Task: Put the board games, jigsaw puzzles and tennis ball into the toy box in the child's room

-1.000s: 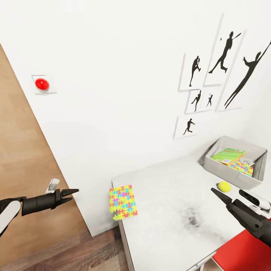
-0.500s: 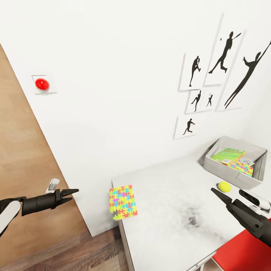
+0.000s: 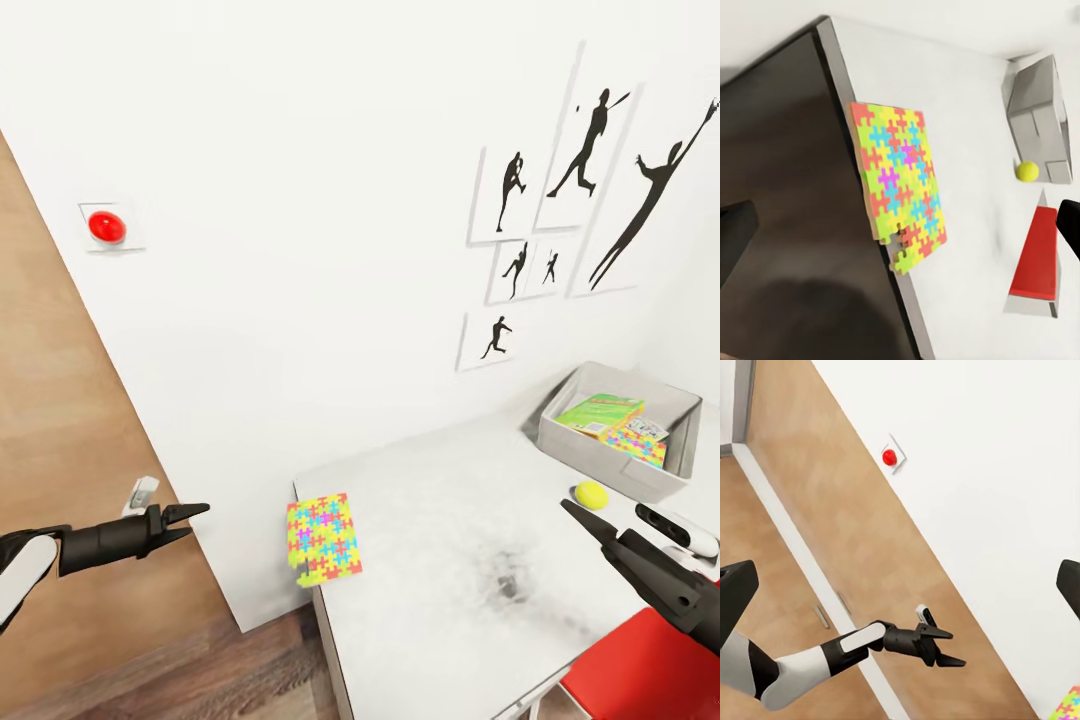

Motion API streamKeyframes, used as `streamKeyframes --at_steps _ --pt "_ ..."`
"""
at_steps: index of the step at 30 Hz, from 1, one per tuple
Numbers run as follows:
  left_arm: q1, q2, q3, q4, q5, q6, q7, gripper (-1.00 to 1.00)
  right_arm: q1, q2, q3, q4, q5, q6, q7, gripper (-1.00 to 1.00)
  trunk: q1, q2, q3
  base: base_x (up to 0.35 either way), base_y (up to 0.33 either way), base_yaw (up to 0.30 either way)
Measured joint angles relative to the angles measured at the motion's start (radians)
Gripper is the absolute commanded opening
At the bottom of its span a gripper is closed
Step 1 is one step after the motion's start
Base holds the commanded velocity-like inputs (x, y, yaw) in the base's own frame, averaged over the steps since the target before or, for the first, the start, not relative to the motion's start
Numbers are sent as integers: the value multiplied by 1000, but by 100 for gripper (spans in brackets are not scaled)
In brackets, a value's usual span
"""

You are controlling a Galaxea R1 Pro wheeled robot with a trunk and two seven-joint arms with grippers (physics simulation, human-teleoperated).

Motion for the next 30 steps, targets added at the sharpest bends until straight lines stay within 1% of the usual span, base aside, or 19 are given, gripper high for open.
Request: streamKeyframes --at_steps 7,9,13,16,26,30 --pt "-1 -4 0 1 1 0 5 100 0 0 -4 1 0 0 38 100 27 -49 -16 0 0 -67" --pt "-1 -5 0 1 0 -1 6 100 0 0 -16 1 0 0 54 100 34 -63 -22 0 0 -14" --pt "-1 -6 0 3 1 -4 7 100 0 0 -60 1 -2 1 80 100 50 -91 -34 0 0 -5" --pt "-1 -6 0 16 1 -6 6 100 1 0 -77 1 -2 2 86 100 61 -112 -44 0 0 -1" --pt "-2 -8 0 29 -3 -11 7 100 1 1 -84 1 -3 4 86 100 100 -182 -75 0 0 0" --pt "-2 -14 0 29 -5 -12 6 100 1 1 -83 1 -7 5 85 100 115 -210 -88 0 0 0"
